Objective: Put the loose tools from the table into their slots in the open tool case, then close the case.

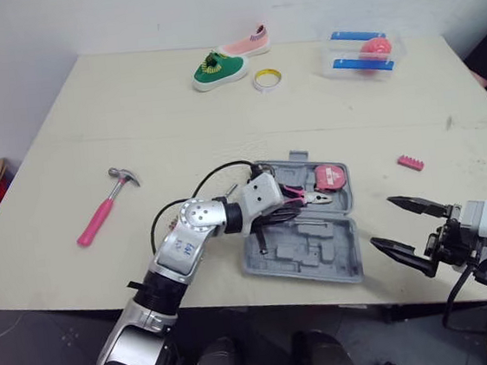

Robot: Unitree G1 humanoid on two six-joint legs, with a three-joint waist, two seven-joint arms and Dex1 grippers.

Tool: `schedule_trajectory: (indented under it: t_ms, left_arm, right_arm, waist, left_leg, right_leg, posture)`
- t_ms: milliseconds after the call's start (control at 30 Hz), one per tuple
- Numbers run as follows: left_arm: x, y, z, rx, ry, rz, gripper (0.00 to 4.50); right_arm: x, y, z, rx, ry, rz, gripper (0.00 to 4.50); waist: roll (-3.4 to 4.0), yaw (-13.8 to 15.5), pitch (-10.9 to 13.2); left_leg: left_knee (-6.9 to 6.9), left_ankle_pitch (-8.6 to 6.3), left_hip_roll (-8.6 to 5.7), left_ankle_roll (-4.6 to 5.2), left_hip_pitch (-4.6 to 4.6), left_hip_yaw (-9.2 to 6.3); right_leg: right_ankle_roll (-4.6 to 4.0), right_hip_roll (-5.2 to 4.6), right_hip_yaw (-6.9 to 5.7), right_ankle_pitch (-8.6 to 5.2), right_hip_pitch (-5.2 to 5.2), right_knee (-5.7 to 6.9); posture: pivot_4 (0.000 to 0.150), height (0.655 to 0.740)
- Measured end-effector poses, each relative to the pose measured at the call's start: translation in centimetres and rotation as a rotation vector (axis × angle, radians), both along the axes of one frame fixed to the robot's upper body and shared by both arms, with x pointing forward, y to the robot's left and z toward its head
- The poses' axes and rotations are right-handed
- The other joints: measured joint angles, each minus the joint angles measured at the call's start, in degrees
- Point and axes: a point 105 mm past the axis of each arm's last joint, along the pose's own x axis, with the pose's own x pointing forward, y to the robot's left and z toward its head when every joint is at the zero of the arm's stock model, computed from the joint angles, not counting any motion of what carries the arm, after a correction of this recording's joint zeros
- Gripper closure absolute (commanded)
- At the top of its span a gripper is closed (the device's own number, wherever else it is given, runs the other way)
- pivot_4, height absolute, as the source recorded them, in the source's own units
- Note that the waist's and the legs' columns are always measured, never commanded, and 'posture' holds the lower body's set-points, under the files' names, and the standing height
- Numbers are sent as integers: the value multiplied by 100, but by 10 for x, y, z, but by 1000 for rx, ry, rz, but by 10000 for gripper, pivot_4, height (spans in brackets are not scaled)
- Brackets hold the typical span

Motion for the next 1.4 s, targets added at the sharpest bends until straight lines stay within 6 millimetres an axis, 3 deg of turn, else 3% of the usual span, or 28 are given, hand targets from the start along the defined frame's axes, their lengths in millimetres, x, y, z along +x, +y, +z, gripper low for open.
schedule_trajectory:
  t_ms: [333,1200,1333,1400]
  left_arm:
    - [3,0,-18,48,18,22,44396]
    - [2,12,-27,136,56,71,44396]
    - [5,18,-17,-13,29,73,44396]
    - [-1,29,3,-152,37,38,44396]
  right_arm:
    - [-3,4,1,-2,5,-4,0]
    - [-6,6,0,-4,10,-12,0]
    - [-6,5,2,-2,-1,-12,0]
    - [-8,0,5,-12,-5,-14,0]
  waist:
    - [0,1,0]
    - [5,0,-28]
    - [7,-14,-26]
    - [10,-17,-20]
  left_leg:
    - [0,-2,1,0,1,0]
    - [0,-20,41,-14,17,6]
    - [-1,-19,48,-18,7,8]
    - [-1,-14,51,-35,-4,8]
  right_leg:
    - [0,-1,1,0,0,-1]
    - [-15,6,10,0,9,-7]
    - [-21,8,12,2,-4,-9]
    - [-27,11,7,-2,-16,-7]
  posture:
    - [1500,7400]
    - [1500,7400]
    - [1500,7400]
    - [1500,7400]
